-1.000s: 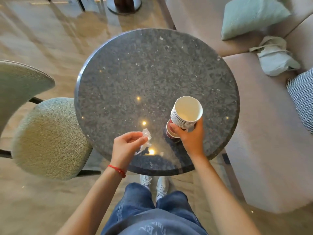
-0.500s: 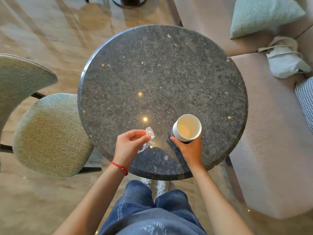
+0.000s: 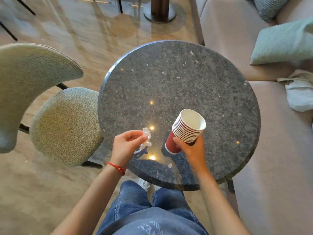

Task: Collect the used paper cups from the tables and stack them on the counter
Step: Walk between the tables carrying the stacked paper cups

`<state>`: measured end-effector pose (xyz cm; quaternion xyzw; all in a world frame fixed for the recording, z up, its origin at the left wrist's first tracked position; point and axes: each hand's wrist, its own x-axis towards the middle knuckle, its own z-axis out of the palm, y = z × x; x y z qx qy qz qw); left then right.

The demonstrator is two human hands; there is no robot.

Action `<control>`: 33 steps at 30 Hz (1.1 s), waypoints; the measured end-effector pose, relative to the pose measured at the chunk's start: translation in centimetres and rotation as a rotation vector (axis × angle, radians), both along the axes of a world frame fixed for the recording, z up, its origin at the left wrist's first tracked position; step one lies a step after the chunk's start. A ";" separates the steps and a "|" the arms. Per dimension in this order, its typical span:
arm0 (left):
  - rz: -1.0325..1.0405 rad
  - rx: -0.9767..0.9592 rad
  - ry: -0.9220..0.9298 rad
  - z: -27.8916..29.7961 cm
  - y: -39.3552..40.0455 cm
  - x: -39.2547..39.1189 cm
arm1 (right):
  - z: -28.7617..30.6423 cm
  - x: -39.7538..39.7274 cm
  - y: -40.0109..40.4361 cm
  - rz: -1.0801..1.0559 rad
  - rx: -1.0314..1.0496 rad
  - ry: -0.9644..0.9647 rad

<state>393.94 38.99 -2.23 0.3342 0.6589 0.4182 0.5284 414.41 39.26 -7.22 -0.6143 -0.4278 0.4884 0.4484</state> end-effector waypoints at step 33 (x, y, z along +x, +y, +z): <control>1.527 0.075 -0.058 -0.4 -44.3 -19.1 | 2.8 -35.5 -24.5 1.532 -0.065 0.093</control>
